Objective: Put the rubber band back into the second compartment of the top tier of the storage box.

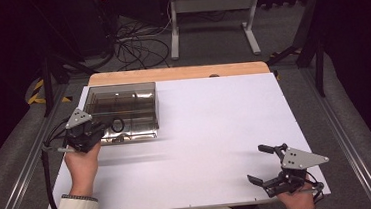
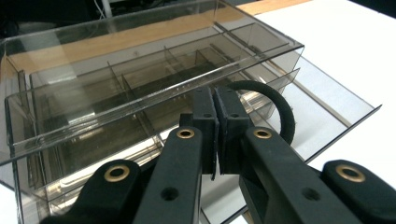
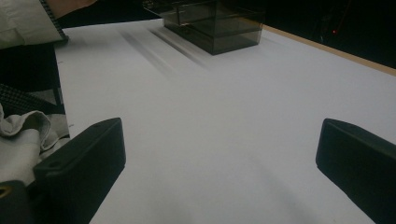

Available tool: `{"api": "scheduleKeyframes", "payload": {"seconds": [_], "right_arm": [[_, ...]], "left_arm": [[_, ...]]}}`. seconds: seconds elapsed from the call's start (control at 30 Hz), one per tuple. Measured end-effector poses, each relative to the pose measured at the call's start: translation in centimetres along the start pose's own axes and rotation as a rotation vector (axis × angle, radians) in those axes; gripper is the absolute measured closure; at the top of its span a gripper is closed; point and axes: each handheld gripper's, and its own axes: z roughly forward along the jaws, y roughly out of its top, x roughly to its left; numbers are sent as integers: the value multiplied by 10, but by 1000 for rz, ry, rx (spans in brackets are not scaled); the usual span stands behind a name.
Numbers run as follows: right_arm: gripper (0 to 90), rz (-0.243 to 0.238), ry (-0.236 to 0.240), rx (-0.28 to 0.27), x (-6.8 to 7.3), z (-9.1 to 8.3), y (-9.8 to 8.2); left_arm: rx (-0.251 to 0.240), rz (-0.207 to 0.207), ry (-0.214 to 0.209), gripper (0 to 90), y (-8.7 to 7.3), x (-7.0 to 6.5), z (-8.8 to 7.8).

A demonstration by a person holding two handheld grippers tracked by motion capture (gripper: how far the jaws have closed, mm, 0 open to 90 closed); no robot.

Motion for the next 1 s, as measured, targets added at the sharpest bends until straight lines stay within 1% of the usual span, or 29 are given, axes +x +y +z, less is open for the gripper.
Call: {"api": "scheduleKeyframes", "payload": {"seconds": [0.1, 0.3, 0.4, 0.63, 0.8, 0.83, 0.87, 0.9, 1.0], "right_arm": [[22, -1, 0, 0, 0, 0, 0], [22, -2, 0, 0, 0, 0, 0], [22, -1, 0, 1, 0, 0, 0], [22, -1, 1, 1, 0, 0, 0], [22, 0, 2, 1, 0, 0, 0], [22, 0, 3, 0, 0, 0, 0], [22, 0, 3, 0, 0, 0, 0], [22, 1, 4, -1, 0, 0, 0], [22, 0, 4, -1, 0, 0, 0]], "left_arm": [[11, -6, -4, 878, -1, 0, 1], [41, -4, -3, 877, -1, 1, 3], [50, -8, -5, 877, -2, 1, 5], [68, -2, -6, 874, -3, 1, 8], [61, 6, 5, 855, -3, 1, 9], [58, 6, 12, 804, -3, 0, 9], [56, 10, 23, 804, -3, 0, 8], [53, 10, 23, 780, -3, 0, 8], [44, 8, 25, 766, -2, 0, 7]]}}
